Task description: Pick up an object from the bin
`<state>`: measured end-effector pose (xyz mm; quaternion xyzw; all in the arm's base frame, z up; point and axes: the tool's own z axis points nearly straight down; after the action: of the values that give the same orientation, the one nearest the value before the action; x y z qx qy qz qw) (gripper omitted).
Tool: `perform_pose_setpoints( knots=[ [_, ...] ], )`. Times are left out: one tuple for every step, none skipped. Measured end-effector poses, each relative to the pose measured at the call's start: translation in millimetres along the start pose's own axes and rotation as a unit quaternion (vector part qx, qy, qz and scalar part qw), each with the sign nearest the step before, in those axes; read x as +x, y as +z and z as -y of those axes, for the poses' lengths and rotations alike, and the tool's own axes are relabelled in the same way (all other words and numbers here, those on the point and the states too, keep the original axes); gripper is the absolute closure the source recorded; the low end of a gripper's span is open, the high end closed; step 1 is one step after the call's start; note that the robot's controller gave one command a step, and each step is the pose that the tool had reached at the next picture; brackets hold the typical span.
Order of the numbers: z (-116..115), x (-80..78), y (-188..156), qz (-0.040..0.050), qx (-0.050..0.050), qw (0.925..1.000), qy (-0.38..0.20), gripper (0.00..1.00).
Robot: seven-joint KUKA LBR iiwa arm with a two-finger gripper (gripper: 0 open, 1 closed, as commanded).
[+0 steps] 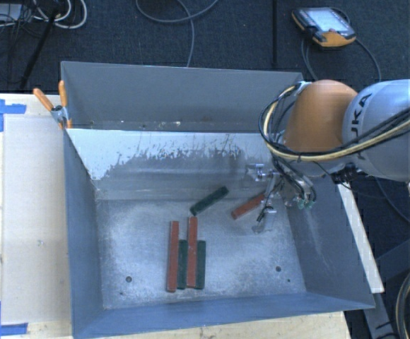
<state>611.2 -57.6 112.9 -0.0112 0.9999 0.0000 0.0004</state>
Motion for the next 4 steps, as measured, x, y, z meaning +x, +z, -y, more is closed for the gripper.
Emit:
perform_pose_setpoints(
  knots=[
    [14, 10.0, 43, -0.0005, 0.0, 0.9998, 0.019, 1.0],
    [14, 10.0, 43, -0.0005, 0.0, 0.9998, 0.019, 1.0],
    [33, 12.6, 43, -0.0001, 0.0, 0.9916, -0.129, 0.0],
    [35, 13.0, 43, -0.0002, -0.001, 0.9895, -0.144, 1.0]
  ],
)
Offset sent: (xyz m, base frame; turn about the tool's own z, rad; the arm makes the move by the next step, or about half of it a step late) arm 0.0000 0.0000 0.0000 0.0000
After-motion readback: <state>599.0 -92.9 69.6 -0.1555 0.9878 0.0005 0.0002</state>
